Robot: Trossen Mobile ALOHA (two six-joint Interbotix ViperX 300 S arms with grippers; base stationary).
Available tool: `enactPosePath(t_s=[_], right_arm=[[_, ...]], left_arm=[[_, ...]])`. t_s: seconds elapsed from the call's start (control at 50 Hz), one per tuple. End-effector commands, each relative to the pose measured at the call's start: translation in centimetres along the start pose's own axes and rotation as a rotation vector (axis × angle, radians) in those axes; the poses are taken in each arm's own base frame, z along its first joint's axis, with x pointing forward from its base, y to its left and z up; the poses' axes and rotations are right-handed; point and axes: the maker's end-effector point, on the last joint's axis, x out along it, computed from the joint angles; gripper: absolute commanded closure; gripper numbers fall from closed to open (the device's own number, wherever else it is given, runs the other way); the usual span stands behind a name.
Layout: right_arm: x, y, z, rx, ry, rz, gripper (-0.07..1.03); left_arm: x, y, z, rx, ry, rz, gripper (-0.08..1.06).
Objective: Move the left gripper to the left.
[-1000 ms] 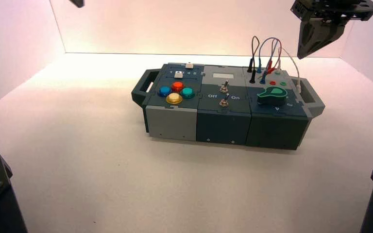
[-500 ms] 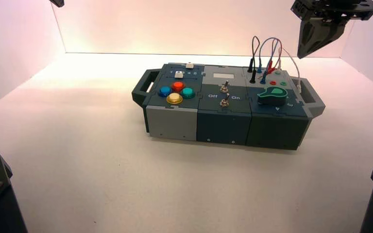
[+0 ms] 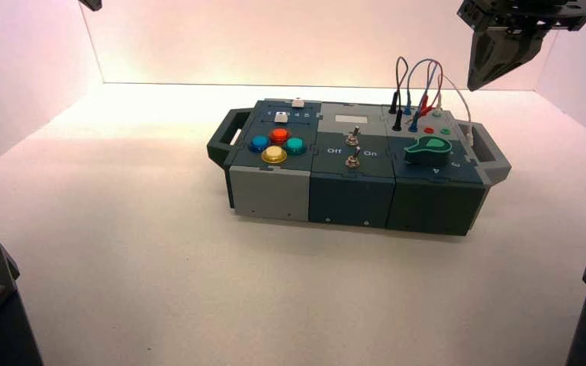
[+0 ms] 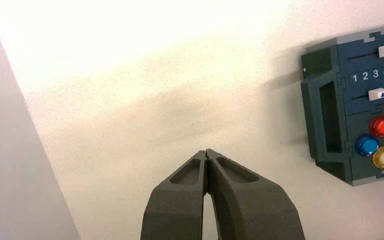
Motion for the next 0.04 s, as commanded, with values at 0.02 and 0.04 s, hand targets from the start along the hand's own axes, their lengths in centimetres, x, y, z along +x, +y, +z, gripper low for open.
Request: enactPosePath(t_s=[0.02,0.04], right_arm=[[-0.87,0.07,0.85,-0.004,-0.039,-0.004,0.98],[-0.87,0.07,0.85,-0.004,-0.039,-0.004,0.98]], left_arm=[[-1.53,0.16,0.96,0.008,-0.05,0.016,1.01],[-1.54,0.22,0.95,0.007,-0.05,0.016,1.01]])
